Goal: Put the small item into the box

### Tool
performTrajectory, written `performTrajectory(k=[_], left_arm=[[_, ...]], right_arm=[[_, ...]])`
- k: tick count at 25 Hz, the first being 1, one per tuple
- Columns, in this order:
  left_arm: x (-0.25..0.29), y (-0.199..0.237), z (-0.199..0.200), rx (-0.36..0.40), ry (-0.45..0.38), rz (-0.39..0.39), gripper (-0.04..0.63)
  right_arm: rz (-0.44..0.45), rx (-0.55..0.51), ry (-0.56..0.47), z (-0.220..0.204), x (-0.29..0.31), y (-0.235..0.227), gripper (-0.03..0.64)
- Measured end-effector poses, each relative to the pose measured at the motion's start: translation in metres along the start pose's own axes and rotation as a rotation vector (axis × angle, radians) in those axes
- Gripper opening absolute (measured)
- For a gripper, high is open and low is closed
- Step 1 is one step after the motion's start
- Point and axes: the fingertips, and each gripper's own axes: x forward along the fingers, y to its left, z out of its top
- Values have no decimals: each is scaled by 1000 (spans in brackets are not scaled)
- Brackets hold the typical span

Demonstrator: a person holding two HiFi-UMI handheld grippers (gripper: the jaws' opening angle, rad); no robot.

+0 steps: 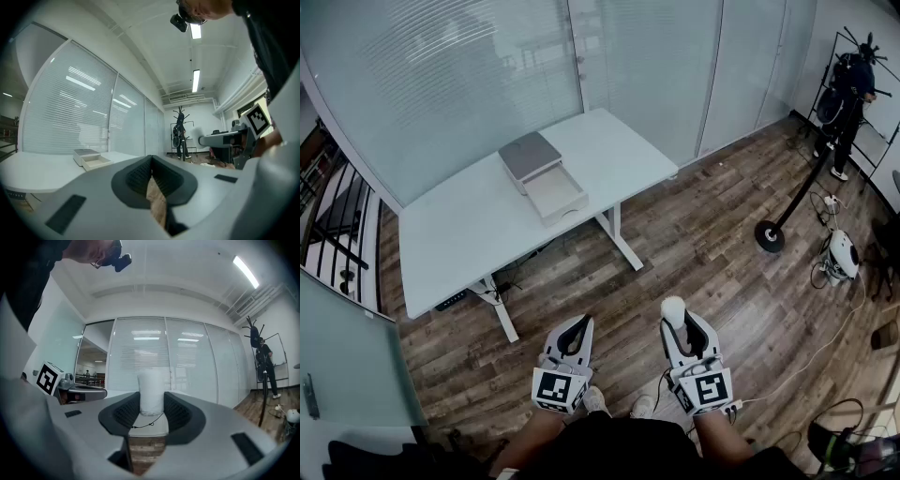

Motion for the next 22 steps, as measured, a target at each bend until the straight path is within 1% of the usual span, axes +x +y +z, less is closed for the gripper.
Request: performTrajectory(k=[4, 8, 12, 17, 22], left_arm=[[-5, 5, -1, -12, 0, -3, 14], [-7, 12, -3, -20, 4, -14, 14], [-11, 21, -4, -20, 2, -26, 14], [-19, 47, -4, -21, 1, -26, 14], [-28, 76, -6, -15, 2, -35, 14]], right_arm=[[-3, -6, -9, 5, 4, 8, 162], [20, -2, 4, 3, 11, 24, 161], [-4, 5, 5, 0, 19, 31, 161], [1, 2, 5, -4, 36, 50, 164], [-1, -5, -10, 1, 57, 69, 166]])
